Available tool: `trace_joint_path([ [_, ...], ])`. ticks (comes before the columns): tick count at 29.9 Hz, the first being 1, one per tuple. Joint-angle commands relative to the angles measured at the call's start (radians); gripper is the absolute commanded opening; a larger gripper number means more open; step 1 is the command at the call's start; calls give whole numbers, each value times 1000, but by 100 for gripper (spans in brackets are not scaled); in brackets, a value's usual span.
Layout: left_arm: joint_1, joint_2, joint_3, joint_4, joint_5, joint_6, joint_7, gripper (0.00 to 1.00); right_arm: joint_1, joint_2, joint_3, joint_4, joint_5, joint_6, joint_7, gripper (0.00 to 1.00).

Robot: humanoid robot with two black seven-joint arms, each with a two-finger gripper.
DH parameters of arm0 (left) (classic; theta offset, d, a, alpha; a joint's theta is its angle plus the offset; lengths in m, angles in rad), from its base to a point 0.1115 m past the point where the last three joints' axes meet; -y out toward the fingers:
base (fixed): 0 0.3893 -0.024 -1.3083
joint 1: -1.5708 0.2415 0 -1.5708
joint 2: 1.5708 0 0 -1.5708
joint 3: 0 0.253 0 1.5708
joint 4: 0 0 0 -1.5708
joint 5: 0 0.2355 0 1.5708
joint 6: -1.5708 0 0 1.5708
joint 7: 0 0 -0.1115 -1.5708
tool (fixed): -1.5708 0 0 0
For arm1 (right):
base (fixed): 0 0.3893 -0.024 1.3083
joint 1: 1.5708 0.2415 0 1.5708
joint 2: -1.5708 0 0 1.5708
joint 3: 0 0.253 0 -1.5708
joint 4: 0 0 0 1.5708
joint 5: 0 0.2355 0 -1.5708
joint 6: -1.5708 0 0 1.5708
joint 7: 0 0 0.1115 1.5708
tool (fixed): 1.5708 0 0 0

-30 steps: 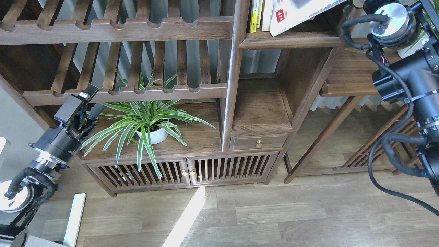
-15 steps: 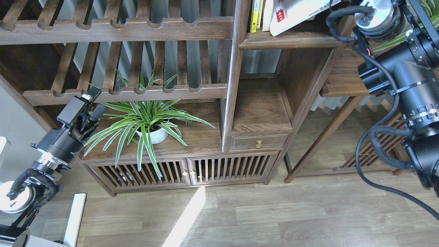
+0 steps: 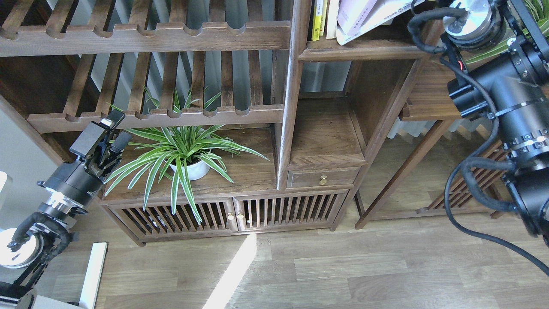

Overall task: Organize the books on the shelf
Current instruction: 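Release the white book and hold the right gripper near the compartment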

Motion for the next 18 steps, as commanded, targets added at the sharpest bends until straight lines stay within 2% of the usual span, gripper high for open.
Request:
trace_joint_path([
  [1, 0, -4, 4, 0, 1, 0, 0, 98, 47, 0, -1, -49, -1, 0, 0, 47],
  [6, 2, -6, 6, 0, 1, 0, -1, 98, 63, 0, -1, -76, -1, 0, 0, 49],
  [10, 8, -4, 4, 0, 1, 0, -3, 98, 99, 0, -1, -124, -1, 2, 0, 60],
  [18, 8, -7, 6, -4, 3, 0, -1, 98, 173, -5, 1, -169, 0, 0, 0, 65],
])
